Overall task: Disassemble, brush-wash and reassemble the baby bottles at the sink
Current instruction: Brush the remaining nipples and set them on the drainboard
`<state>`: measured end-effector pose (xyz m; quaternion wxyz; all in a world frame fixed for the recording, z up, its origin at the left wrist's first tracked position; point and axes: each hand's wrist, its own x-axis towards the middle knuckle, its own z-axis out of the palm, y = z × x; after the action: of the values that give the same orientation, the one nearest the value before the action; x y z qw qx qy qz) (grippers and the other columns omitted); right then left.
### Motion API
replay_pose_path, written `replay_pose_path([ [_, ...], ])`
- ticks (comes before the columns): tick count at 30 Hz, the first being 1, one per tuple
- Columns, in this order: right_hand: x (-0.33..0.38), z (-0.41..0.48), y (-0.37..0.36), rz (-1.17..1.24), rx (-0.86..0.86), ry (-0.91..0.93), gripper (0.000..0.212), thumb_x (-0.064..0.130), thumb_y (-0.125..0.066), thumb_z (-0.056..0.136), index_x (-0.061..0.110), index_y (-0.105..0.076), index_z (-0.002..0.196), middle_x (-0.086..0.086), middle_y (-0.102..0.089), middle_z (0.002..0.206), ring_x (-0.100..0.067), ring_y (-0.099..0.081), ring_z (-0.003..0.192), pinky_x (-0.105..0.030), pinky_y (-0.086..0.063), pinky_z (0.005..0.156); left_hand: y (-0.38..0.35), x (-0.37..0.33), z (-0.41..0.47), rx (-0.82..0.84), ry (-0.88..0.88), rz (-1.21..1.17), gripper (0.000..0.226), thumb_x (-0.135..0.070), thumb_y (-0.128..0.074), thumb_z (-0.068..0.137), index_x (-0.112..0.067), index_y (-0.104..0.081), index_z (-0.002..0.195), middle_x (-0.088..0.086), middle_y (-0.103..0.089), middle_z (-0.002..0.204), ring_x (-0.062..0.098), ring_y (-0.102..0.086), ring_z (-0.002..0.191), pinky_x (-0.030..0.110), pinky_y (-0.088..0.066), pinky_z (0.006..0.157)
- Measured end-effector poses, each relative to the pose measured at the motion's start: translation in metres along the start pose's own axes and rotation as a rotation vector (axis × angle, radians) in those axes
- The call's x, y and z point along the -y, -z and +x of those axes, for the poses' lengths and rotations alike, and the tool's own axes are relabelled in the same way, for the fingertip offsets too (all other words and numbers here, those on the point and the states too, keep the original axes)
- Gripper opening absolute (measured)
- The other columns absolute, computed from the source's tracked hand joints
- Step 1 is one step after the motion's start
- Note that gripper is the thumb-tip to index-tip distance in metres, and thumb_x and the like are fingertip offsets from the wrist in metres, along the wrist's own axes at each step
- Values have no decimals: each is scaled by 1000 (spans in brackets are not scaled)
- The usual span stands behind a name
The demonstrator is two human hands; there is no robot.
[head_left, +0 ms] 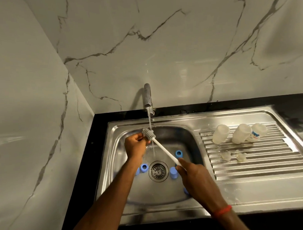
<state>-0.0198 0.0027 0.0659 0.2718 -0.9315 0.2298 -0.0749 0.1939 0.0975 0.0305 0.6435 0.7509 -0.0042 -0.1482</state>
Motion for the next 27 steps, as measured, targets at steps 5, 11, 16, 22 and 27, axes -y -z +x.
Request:
replay_pose_path([
  [5, -3, 18, -4, -94, 5, 5, 33, 42, -32, 102, 23, -55, 116, -6, -69, 82, -29, -66, 70, -40, -53, 62, -3, 9, 5, 27, 33, -30, 22, -1, -76, 84, -17, -75, 99, 2, -78, 86, 15, -76, 80, 29, -60, 75],
  [11, 1, -1, 2, 6, 26, -61, 23, 34, -50, 102, 21, -63, 116, -10, -70, 83, -35, -65, 76, -37, -46, 62, -1, 3, 10, -12, 54, -128, 31, 5, -68, 88, -24, -76, 97, -5, -76, 86, 12, -72, 80, 26, -59, 76],
  [16, 4, 27, -4, -58, 29, -42, 27, 37, -42, 104, 20, -60, 115, -9, -69, 87, -33, -65, 78, -41, -53, 68, -12, 3, -3, 70, 147, -279, 26, 10, -61, 90, -14, -72, 84, 5, -70, 73, 15, -61, 67, 19, -53, 61],
  [22, 4, 2, -1, 111, 147, -91, 26, 36, -49, 103, 21, -64, 118, -4, -68, 86, -28, -66, 82, -40, -52, 72, 4, -12, 9, 15, 519, -672, 20, 10, -49, 95, 3, -61, 82, 10, -67, 58, 15, -66, 49, 20, -51, 43],
  [27, 11, 23, -3, 57, 68, -83, 28, 34, -47, 104, 15, -65, 114, -8, -70, 91, -27, -65, 80, -31, -41, 64, -3, -6, 2, 115, 654, -758, 14, -4, -54, 99, 0, -66, 95, 8, -61, 75, 11, -52, 65, 17, -48, 52],
])
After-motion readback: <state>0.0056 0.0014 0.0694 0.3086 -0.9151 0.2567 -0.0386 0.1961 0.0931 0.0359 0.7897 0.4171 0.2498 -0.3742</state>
